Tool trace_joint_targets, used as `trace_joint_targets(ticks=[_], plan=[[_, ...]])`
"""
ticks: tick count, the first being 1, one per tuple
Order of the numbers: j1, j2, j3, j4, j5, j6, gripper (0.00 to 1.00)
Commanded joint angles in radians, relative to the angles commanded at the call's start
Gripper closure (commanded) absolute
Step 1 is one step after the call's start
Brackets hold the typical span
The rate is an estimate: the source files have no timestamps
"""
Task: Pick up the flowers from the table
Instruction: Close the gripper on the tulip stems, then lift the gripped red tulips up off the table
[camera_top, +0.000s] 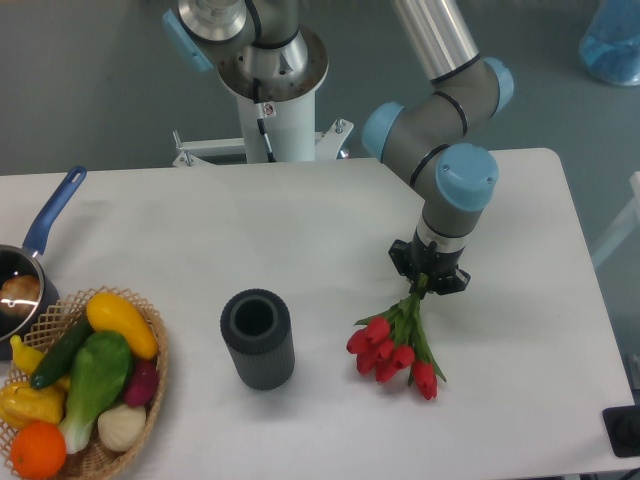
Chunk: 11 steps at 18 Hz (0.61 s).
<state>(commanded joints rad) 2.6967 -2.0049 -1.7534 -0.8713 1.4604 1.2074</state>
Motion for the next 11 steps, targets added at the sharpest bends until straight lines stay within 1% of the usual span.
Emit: trace_joint_targets(ticks=[3, 5, 7, 11], plan=[[0.003, 0.012, 0.012, -0.002, -0.018, -0.012, 0.76], [0.006, 0.028, 0.025, -0.002, -0.054, -0.014, 0.76], [0.012, 0.037, 0.052, -0.002, -0.121, -0.037, 0.76], [0.026, 0.078, 0.126, -0.003, -0.251, -0.103, 0.76]])
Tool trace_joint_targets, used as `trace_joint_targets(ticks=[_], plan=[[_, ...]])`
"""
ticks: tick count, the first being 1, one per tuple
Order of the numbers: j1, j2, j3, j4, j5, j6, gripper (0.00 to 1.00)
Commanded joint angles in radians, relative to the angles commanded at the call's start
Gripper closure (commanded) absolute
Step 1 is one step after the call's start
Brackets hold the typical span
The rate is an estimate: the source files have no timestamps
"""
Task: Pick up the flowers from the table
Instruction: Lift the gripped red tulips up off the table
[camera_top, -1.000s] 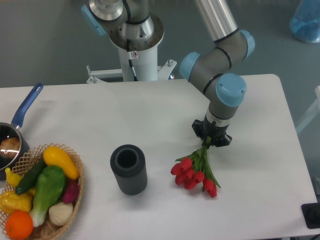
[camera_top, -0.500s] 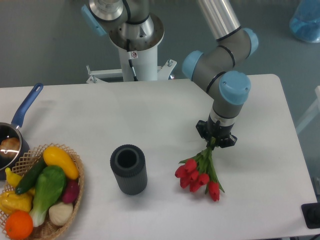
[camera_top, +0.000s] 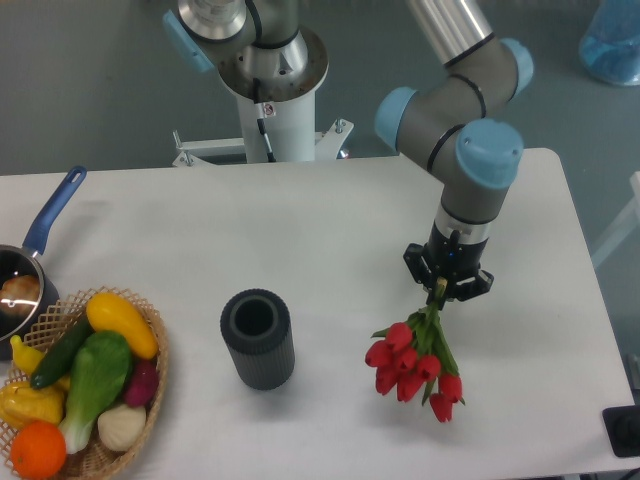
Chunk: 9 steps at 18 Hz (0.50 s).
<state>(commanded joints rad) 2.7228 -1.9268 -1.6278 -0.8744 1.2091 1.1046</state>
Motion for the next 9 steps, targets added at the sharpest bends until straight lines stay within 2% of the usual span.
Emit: trace_joint_targets(ticks=[5, 8, 9], plan=[[0.005, 0.002, 0.097, 0.003, -0.135, -0.093, 0.76], [0.044, 0.069, 0.108, 0.003, -0.215, -0.150, 0.76], [0.069, 0.074, 0.108, 0.003, -0.258, -0.153, 0.76]])
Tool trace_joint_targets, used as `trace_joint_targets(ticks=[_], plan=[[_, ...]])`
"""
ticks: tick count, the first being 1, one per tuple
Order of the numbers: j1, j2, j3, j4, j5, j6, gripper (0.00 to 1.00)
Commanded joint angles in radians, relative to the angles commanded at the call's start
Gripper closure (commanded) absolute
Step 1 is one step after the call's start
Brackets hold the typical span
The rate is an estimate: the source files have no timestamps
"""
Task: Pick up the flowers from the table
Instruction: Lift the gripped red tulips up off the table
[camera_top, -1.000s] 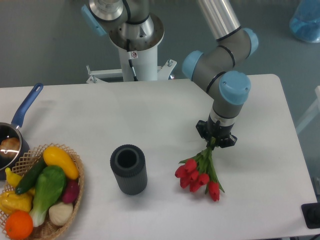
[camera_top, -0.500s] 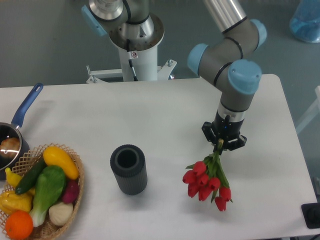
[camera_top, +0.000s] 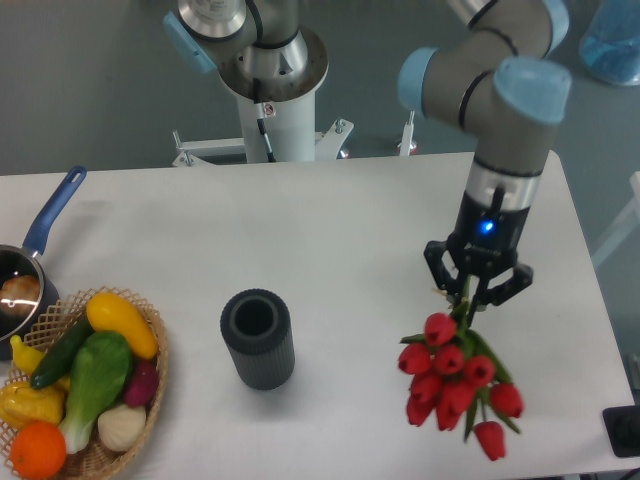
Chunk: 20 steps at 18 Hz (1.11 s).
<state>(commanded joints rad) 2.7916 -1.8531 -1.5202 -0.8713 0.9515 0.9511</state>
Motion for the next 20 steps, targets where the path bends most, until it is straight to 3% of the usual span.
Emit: trace_joint_targets(ticks=[6, 20], plan=[[0.086, 0.037, 0.002, 0.002, -0.126, -0.006, 0.76], [0.098, 0.043, 0.002, 0.003, -0.134, -0.003, 0.76]])
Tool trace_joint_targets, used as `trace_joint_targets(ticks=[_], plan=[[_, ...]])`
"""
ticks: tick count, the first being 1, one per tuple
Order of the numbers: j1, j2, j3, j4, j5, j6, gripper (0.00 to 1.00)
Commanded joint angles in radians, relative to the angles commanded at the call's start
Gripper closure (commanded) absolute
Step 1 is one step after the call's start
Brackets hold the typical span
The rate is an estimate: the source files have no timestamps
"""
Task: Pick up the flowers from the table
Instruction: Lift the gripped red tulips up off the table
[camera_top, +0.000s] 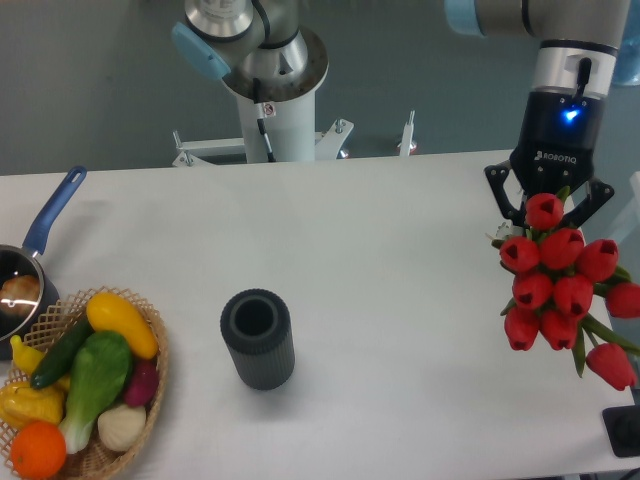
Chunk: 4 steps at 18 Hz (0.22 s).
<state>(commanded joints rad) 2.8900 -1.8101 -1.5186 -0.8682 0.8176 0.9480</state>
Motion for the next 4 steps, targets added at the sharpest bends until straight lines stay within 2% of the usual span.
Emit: trace_joint_targets(ticks=[4], plan=[[0.015, 0.003, -0.002, 0.000, -0.037, -0.002, 0.76]])
